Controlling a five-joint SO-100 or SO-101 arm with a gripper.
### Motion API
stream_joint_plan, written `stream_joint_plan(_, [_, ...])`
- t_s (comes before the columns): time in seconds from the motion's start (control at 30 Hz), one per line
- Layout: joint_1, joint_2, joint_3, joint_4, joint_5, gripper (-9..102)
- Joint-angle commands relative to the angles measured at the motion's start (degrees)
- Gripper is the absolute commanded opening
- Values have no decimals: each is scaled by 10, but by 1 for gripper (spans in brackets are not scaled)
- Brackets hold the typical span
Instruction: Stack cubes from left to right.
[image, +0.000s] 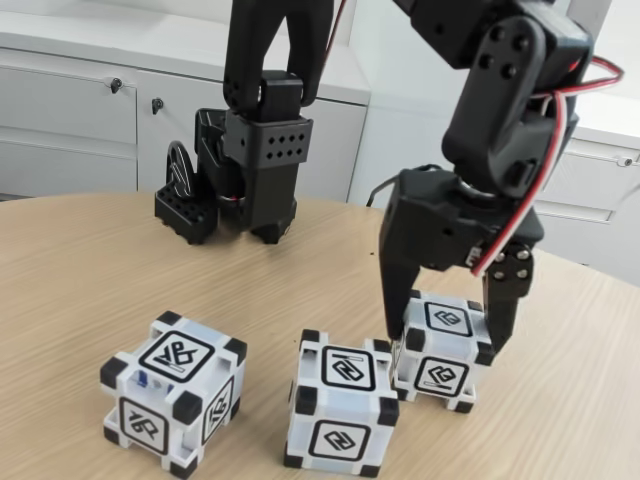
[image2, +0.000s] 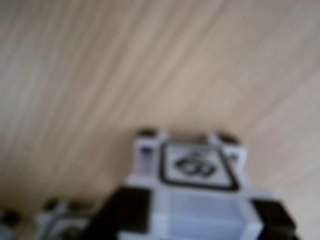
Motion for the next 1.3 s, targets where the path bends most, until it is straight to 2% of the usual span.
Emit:
stream_joint_plan(0.0, [-4, 3, -13, -2, 9, 22])
stream_joint_plan(0.27, [-4, 36, -15, 3, 56, 22])
stream_joint_plan(0.57, [25, 214, -76, 8, 141, 22])
stream_joint_plan(0.7, [113, 276, -78, 9, 167, 22])
stream_joint_plan(1.0, [327, 308, -69, 9, 133, 21])
stream_joint_plan(1.27, [436, 287, -58, 8, 120, 21])
